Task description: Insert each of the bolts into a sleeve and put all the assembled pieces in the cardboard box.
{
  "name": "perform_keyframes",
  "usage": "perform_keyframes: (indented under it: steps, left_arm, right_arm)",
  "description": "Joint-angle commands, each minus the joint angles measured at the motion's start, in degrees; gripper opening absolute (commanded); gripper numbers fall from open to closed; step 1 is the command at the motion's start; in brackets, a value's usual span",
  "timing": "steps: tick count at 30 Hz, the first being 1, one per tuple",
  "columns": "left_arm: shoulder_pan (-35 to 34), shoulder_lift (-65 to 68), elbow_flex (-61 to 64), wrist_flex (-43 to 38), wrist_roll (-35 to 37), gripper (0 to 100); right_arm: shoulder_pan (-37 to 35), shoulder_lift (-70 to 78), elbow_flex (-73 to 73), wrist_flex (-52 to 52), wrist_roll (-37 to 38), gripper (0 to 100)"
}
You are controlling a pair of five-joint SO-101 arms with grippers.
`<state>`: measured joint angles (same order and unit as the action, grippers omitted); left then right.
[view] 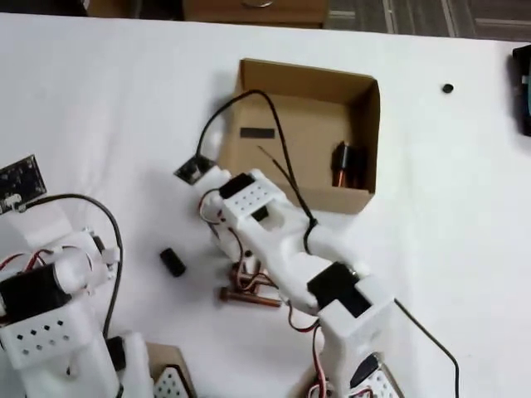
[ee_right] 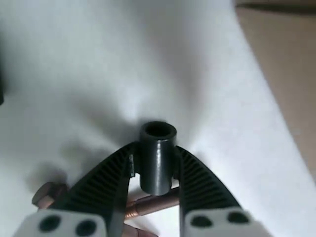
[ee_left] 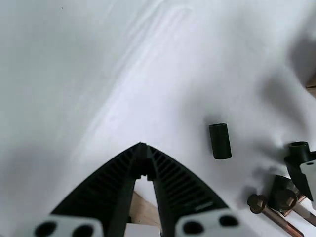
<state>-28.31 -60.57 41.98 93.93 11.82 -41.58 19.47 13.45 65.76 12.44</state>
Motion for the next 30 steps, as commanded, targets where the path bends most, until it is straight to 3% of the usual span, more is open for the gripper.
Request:
perform_keyframes:
  steps: [1, 10, 20, 25, 30]
  left_arm:
    - [-0.4, -0.4, -0.6, -0.1, -0.4, 2]
    - [-0.3, -0.4, -0.7, -0.2, -0.4, 2]
    - [9.1, -0.4, -8.8, 0.0, -0.2, 2]
    - [19.1, -0.4, -13.4, -0.1, 0.0, 2]
    - [36.1, 0.0, -16.3, -0.4, 8.5, 2]
  right_arm:
    - [-0.2, -5.7, -1.0, -0.4, 0.5, 2.0]
    - [4.4, -24.1, -0.9, 1.1, 0.5, 2.0]
    - [15.0, -58.4, -1.0, 9.4, 0.1, 2.0]
    - [20.6, -76.2, -0.9, 13.1, 0.1, 2.0]
    - [28.1, -89.5, -0.9, 17.6, 0.1, 2.0]
